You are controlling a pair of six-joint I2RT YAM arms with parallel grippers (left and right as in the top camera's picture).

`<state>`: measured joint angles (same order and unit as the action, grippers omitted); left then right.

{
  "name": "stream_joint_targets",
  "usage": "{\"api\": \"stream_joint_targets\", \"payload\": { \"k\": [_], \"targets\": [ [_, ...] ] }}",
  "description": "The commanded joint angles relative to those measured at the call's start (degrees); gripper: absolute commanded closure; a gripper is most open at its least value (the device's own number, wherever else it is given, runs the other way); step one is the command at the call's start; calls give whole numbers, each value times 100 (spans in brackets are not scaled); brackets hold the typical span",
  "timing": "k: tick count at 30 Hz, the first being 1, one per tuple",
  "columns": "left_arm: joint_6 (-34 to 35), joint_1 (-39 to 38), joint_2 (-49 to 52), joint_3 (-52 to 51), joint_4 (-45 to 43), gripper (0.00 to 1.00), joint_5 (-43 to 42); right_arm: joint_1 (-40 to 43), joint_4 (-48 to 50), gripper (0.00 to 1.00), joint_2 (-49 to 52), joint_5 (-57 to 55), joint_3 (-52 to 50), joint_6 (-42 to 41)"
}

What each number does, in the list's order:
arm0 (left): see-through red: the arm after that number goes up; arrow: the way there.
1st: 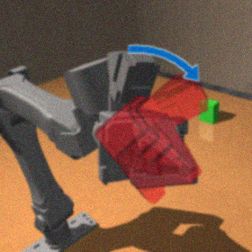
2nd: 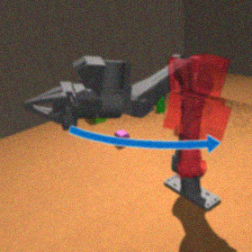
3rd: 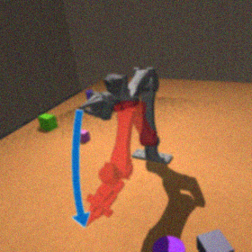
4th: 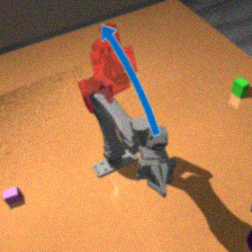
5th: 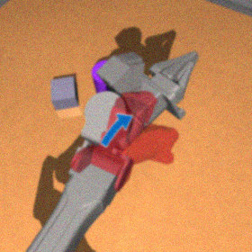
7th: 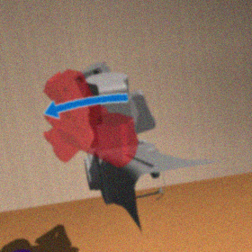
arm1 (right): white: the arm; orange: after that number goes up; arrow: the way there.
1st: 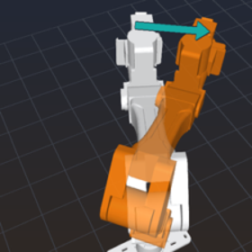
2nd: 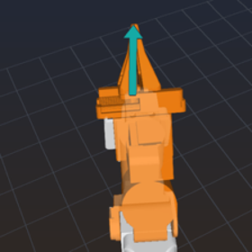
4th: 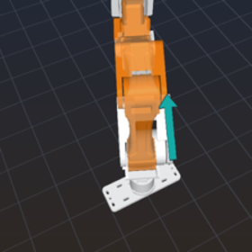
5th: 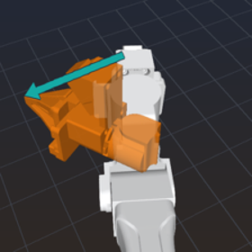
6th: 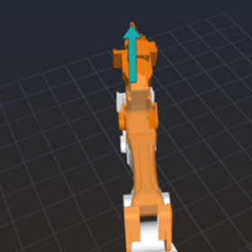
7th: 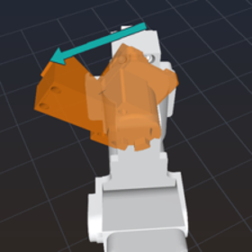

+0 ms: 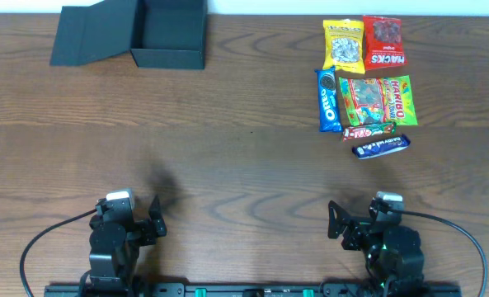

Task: Pack container
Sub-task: 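Reach the left gripper toward the black box lid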

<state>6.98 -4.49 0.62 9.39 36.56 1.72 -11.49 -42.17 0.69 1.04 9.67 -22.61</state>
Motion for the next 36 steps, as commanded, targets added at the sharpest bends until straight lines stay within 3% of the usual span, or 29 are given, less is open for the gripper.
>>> {"api": "stream_joint_targets", "payload": {
  "k": [1, 17, 20, 25, 27, 32, 36],
  "targets": [
    [-101, 37, -42, -55, -9, 5, 15, 63, 2, 1, -37, -61, -48, -70],
    [37, 37, -42, -55, -24, 5, -68, 63, 2, 1, -37, -61, -48, -70],
    [640, 35, -42, -52, -22, 5, -463, 63, 2, 1, -37, -61, -48, -70],
    [2461, 35, -42, -22, 94, 5, -1102, 63, 2, 1, -37, -61, -48, -70],
    [2618, 37, -42, -22, 92, 5, -1064, 63, 0, 1, -37, -61, -48, -70],
    [2813, 37, -42, -22, -667, 5, -1233, 63, 2, 1, -37, -61, -48, -70],
    [2459, 37, 17, -22, -2199, 5, -1423, 63, 2, 1, -37, -61, -48, -70]
  ]
}}
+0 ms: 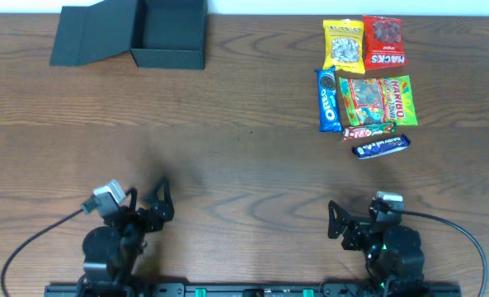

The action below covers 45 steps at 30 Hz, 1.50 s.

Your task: Pack container

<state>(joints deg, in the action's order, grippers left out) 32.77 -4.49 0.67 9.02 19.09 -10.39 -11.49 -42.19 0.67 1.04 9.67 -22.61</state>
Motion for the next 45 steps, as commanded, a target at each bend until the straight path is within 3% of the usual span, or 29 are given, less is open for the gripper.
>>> {"api": "stream_joint_targets", "payload": {
  "k": [1, 5, 11, 20, 25, 30, 36, 45],
  "targets": [
    [-160, 37, 90, 15, -748, 5, -192, 63, 4, 1, -35, -61, -48, -70],
    [-343, 37, 938, 208, -1460, 4, 98, 63, 2, 1, -35, -61, -48, -70],
    [-1384, 37, 3467, 1539, -1620, 5, 199, 63, 2, 1, -35, -61, -48, -70],
    [-3462, 35, 7945, 5171, -1290, 5, 208, 63, 4, 1, -35, -61, -48, -70],
    [-3773, 39, 10220, 7392, -1123, 5, 385, 63, 4, 1, -35, -61, -48, -70],
    [-4037, 39, 12170, 9648, -170, 5, 507, 63, 4, 1, -35, -61, -48, -70],
    [-4009, 42, 13634, 11213, 343, 5, 503, 63, 4, 1, -35, -61, -48, -70],
    [-3534, 33, 13988, 11331, 1508, 5, 431, 63, 4, 1, -35, -61, -48, -70]
  ]
}}
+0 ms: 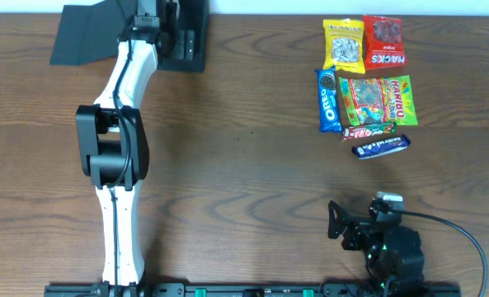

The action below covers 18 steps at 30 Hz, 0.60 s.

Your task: Pack container

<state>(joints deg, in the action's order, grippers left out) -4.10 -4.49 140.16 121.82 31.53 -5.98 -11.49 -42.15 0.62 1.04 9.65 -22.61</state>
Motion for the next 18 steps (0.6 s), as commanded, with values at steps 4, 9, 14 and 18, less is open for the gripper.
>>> {"api": "stream_joint_targets", "payload": {
  "k": [4, 9, 14, 18],
  "targets": [
    [153, 24, -11, 61, 1091, 5, -26, 63, -2, 1, -31, -61, -46, -70],
    [155, -7, -155, 61, 2098, 5, -197, 63, 0, 1, -31, -61, -46, -70],
    [153, -90, -262, 61, 2852, 5, -376, 63, 0, 1, -31, -61, -46, -70],
    [153, -184, -273, 61, 3366, 5, -378, 63, 0, 1, -31, -61, -46, -70]
  ]
}}
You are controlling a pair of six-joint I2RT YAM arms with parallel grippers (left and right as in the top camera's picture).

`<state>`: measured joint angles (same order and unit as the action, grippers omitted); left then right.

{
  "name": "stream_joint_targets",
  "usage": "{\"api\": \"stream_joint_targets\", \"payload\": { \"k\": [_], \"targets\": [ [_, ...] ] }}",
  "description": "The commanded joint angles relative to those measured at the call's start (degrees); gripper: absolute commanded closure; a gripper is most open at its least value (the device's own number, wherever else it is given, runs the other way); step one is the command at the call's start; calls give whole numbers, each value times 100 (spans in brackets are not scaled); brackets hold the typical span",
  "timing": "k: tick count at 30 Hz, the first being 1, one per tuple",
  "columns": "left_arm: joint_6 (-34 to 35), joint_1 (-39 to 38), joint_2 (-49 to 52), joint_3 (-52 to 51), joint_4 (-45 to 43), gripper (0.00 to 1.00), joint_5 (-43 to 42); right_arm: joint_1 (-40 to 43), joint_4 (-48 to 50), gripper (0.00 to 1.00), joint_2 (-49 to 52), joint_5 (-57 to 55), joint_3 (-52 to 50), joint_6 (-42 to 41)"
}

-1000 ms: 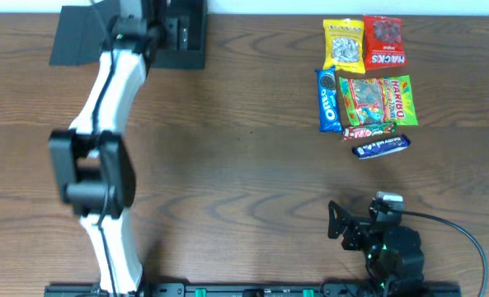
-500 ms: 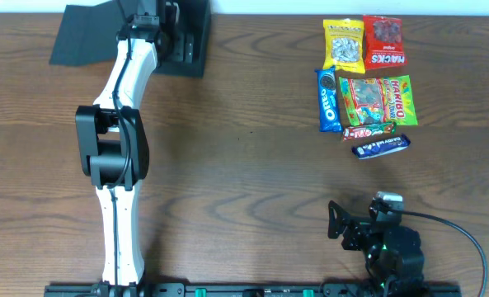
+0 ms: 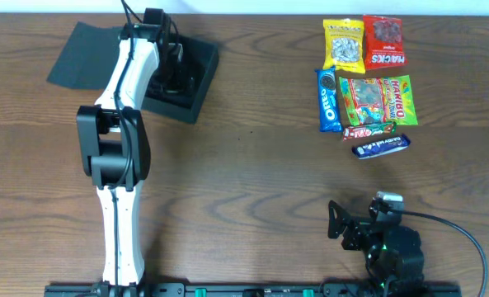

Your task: Pack container

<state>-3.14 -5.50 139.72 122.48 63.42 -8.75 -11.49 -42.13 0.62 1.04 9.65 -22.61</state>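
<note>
A black box (image 3: 201, 82) with its lid (image 3: 83, 54) folded open to the left lies at the far left, turned at a slant. My left arm reaches across the table, and the left gripper (image 3: 175, 63) is down inside the box; its jaws are hidden against the dark interior. The snacks lie at the far right: a yellow bag (image 3: 344, 44), a red bag (image 3: 383, 43), a blue Oreo pack (image 3: 328, 99), a green Haribo bag (image 3: 378, 101), a red bar (image 3: 368, 130) and a blue bar (image 3: 381, 146). The right gripper (image 3: 335, 221) rests near the front edge, too small and dark to read.
The left arm's white links (image 3: 116, 190) run from the front edge up the left side of the table. A black cable (image 3: 467, 239) loops beside the right arm's base. Brown wooden tabletop (image 3: 252, 165) lies between box and snacks.
The black box has come towards the front and turned at a slant, with the left gripper still inside it. Snacks and right arm are unchanged.
Both arms were folded at the front edge, and the box stood square at the far edge. Then the left arm had lifted slightly. Later it was stretched out with its gripper in the box. Now the box sits nearer and rotated.
</note>
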Motion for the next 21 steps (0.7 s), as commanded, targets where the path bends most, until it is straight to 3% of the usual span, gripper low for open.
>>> {"api": "stream_joint_targets", "payload": {
  "k": [1, 4, 13, 21],
  "targets": [
    [57, -111, -229, -4, 289, 5, -98, 63, -4, 1, -31, -61, -46, -70],
    [61, -175, -313, -2, 323, 5, -98, 63, -2, 1, -31, -59, -46, -70],
    [105, -234, -1399, 225, -1069, 5, -151, 63, -2, 1, -31, -61, -46, -70],
    [-181, -715, -979, -17, -839, 5, -269, 63, -2, 1, -31, -61, -46, -70]
  ]
}}
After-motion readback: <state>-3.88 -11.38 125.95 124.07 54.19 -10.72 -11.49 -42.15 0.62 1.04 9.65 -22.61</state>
